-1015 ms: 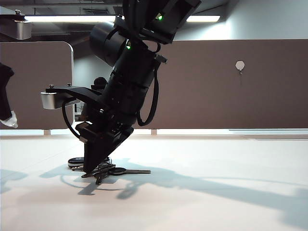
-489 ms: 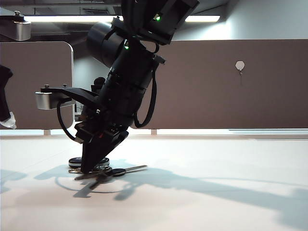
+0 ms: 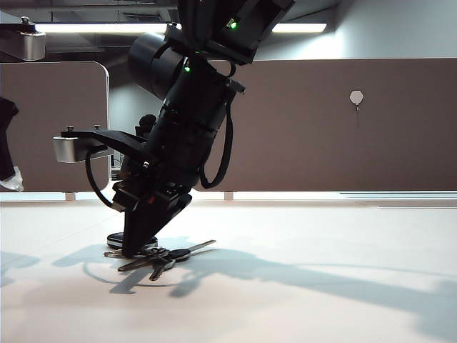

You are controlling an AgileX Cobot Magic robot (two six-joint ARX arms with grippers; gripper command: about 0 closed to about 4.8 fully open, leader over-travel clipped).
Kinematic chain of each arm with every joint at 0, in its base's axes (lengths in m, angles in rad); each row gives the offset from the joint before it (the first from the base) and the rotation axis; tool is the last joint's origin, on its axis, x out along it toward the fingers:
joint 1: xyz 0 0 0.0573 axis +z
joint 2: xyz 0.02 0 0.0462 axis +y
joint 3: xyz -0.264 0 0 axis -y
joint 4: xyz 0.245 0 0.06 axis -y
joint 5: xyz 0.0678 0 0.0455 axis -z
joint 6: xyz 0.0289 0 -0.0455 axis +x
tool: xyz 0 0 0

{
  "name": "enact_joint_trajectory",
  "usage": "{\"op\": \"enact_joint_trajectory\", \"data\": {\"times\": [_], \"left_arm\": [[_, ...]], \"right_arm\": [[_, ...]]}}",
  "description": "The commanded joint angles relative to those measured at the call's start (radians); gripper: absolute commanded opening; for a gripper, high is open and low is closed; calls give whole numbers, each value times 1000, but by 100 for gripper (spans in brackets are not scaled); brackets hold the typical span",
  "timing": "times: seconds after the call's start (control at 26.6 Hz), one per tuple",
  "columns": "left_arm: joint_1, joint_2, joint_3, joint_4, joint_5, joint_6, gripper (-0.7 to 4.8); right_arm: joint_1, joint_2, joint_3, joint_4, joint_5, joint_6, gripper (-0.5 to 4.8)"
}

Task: Hang the bunch of keys on the hook.

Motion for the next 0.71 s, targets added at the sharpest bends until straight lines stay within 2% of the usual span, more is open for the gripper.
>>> {"op": "enact_joint_trajectory", "data": {"times": [0.04,0.26,0.71], "left_arm": [[-1,-2,6,0,-4,-3,467],[-1,-2,6,2,-4,-3,467],[-1,-2,10,76,20,-4,467]], "right_arm": [[-3,-50,-5,21,4,45,-1],[-40,-186,-5,158,-42,148,-1],[-208,-415,-5,425,-167,417,-1]]}}
